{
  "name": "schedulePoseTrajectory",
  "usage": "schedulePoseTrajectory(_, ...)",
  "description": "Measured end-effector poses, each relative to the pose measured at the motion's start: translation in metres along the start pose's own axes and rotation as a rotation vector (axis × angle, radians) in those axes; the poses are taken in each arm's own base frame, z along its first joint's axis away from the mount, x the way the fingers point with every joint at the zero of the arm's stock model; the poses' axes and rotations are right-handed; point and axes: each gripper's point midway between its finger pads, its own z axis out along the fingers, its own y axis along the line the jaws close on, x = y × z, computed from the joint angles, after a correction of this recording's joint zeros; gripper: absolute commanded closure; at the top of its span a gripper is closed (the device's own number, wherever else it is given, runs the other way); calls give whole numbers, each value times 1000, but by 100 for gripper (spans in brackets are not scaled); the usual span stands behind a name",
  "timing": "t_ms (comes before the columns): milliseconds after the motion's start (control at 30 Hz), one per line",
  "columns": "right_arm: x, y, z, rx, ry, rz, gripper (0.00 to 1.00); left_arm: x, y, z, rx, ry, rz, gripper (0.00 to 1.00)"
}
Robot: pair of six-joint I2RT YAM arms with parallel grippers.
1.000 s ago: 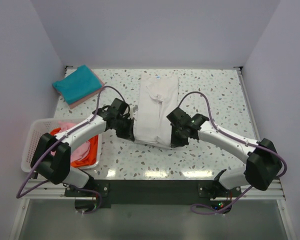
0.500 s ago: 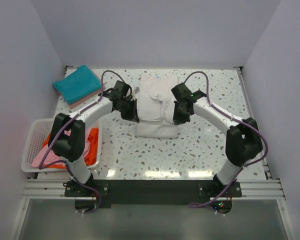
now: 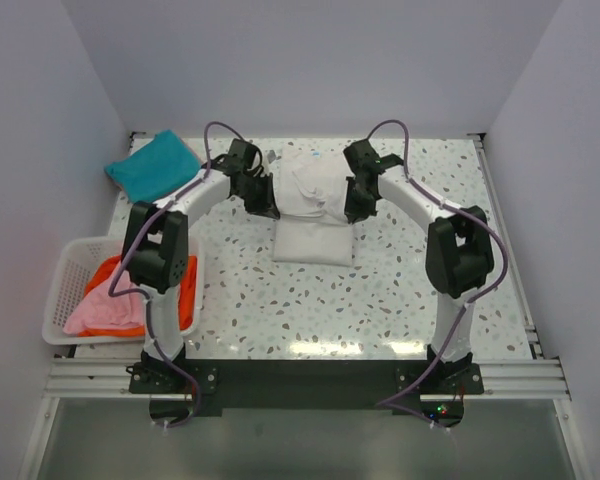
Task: Fold and stack the t-shirts
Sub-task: Fold the tshirt
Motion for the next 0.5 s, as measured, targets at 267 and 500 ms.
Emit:
schedulePoseTrajectory(267,-29,2,19,7,1,0,100,-23,10,21,43,6,-28,100)
schedulePoseTrajectory(500,-46,3,28,-6,0,9,61,-36,19,33,54,3,-47,68)
